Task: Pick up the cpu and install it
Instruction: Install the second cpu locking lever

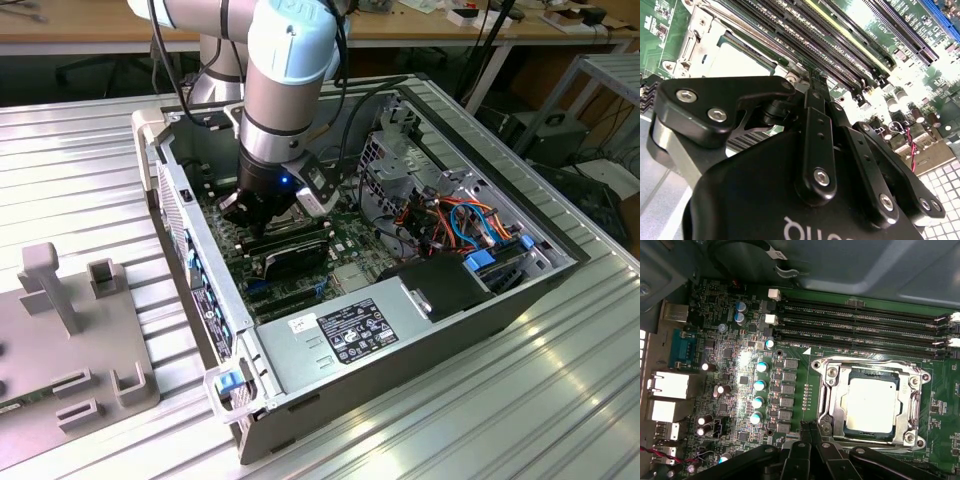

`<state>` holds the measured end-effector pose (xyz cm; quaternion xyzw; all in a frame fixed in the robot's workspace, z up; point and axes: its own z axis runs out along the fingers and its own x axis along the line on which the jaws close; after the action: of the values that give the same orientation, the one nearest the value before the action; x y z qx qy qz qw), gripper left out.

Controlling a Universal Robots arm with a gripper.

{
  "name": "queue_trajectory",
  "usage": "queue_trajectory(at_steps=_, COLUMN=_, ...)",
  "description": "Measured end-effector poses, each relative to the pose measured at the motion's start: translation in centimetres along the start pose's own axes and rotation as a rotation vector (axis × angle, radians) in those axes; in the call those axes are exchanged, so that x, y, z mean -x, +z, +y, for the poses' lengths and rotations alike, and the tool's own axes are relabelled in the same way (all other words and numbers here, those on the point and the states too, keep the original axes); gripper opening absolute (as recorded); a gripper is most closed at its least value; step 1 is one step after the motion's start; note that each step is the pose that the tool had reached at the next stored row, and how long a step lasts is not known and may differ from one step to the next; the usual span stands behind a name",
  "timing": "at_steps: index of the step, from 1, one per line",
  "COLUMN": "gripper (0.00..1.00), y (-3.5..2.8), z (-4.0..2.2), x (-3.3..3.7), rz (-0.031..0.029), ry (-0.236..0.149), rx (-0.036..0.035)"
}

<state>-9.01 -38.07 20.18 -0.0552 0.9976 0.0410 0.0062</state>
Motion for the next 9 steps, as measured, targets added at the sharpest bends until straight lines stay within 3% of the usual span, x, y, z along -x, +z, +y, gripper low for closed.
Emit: queue_trajectory(at_steps=9, gripper=0.11, y=-0.39, z=0.03, x=0.0, rz=0.0001, ry=0.0, rx=0.0)
